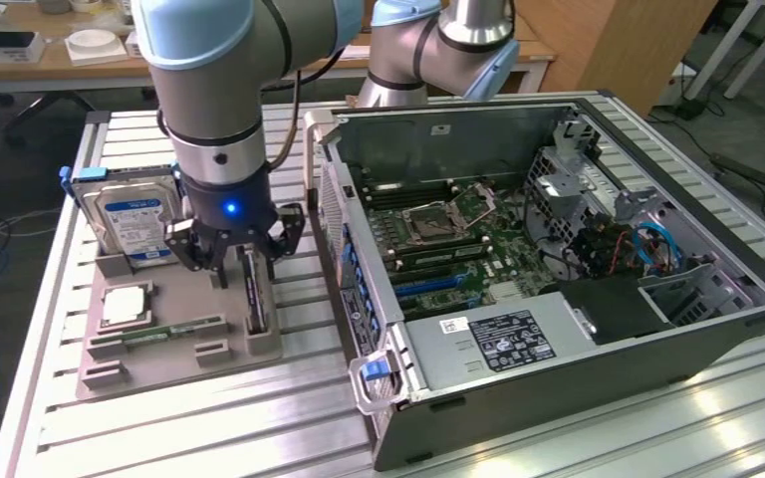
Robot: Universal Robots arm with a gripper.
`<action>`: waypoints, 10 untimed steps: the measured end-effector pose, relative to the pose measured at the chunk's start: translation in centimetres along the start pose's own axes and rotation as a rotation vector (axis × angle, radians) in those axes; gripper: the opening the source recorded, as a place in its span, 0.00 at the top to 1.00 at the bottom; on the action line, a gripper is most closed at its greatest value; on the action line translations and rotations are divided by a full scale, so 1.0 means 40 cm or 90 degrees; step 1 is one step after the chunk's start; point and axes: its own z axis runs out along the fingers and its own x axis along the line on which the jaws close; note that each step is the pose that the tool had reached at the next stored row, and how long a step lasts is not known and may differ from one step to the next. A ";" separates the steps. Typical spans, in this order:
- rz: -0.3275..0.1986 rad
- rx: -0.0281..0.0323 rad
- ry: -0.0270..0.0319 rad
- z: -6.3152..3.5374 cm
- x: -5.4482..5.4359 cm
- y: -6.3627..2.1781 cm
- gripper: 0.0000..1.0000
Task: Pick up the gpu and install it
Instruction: 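Pick up the gpu and move the gpu toward the slot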
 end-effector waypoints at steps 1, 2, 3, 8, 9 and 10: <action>0.000 0.0000 0.0000 0.002 0.000 0.001 0.41; 0.000 0.0000 -0.0001 0.004 0.000 0.002 0.41; 0.000 0.0000 0.0000 0.006 0.000 0.003 0.41; 0.000 0.0001 0.0001 0.011 0.000 0.004 0.41; 0.000 0.0001 0.0001 0.011 0.000 0.004 0.41; 0.000 0.0000 0.0000 0.011 0.000 0.004 0.41</action>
